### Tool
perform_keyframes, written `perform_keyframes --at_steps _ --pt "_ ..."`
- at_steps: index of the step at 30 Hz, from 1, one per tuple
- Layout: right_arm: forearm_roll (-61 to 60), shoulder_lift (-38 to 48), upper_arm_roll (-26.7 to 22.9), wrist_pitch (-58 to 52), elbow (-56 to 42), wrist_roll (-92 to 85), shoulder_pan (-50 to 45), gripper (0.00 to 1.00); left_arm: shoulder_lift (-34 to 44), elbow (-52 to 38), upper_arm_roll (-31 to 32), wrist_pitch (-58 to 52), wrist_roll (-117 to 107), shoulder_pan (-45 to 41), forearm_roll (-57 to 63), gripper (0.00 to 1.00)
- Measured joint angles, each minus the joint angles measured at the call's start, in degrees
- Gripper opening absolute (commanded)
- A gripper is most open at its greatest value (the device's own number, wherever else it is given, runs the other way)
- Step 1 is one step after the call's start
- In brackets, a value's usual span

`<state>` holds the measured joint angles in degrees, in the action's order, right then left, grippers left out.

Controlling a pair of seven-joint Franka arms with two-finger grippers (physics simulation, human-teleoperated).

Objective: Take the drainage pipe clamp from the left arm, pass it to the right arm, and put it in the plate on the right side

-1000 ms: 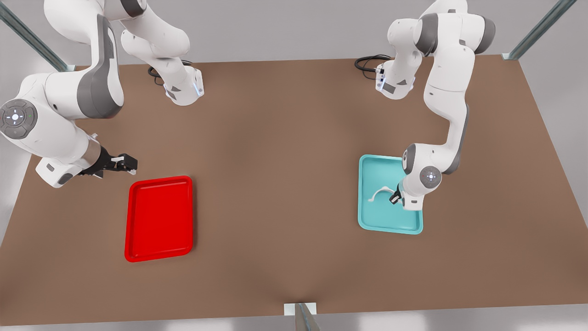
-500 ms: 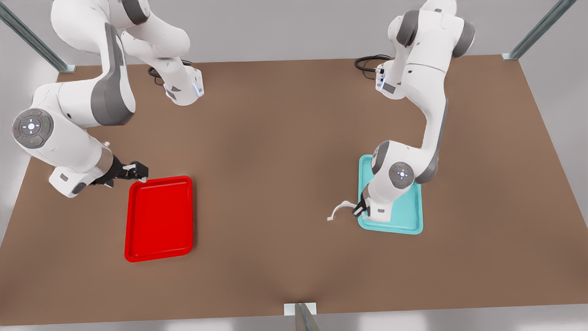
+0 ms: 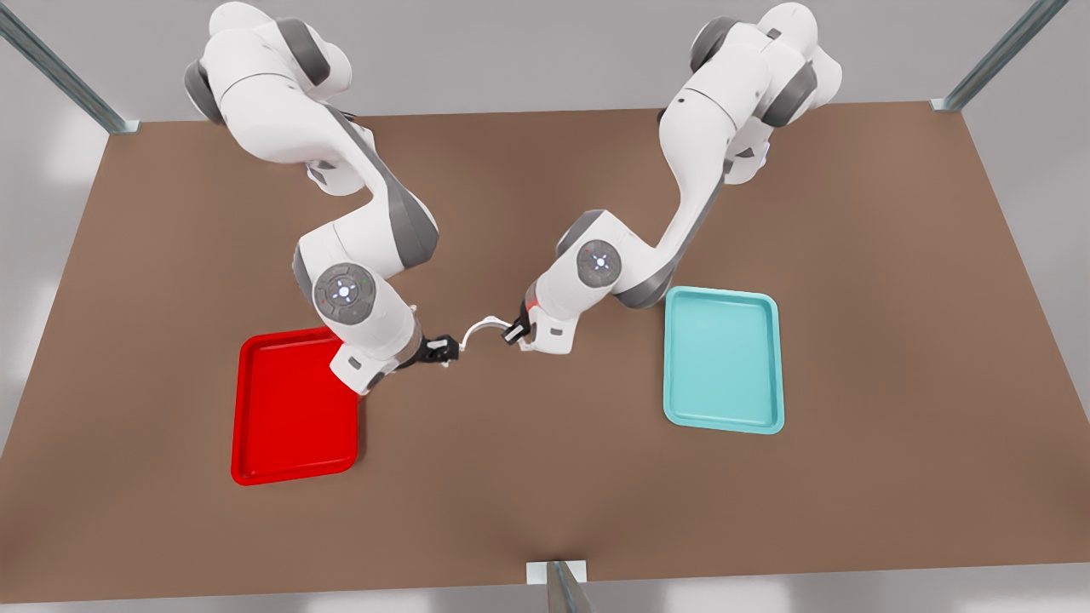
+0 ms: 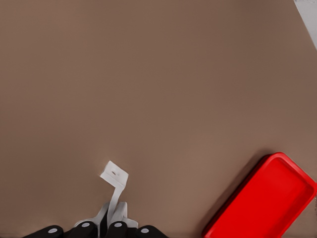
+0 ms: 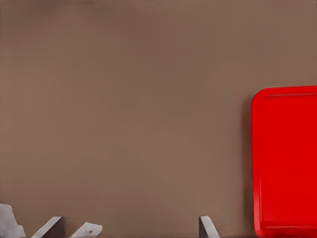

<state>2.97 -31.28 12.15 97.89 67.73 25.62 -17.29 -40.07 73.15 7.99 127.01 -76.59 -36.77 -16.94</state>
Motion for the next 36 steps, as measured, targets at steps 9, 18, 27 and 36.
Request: perform_keyframes --at_steps 9,18,27,36 --pt "0.56 0.81 2.20 -0.95 2.46 15.60 -2.57 1.00 -0.27 0.01 0.00 1.55 -5.46 -0.15 -0.15 0.21" --pt "0.52 -0.46 2.45 0.03 4.34 25.67 -3.73 0.94 0.10 0.01 0.00 1.90 -8.79 -0.14 -0.16 0.21" --pt "0.78 -0.53 2.34 2.52 8.23 32.21 -3.64 0.54 0.27 0.01 0.00 1.98 -11.04 -0.22 -0.10 0.21" --pt "0.72 -0.56 2.34 3.80 8.33 36.42 -3.90 0.21 0.32 0.01 0.00 2.29 -12.01 -0.13 -0.14 1.00"
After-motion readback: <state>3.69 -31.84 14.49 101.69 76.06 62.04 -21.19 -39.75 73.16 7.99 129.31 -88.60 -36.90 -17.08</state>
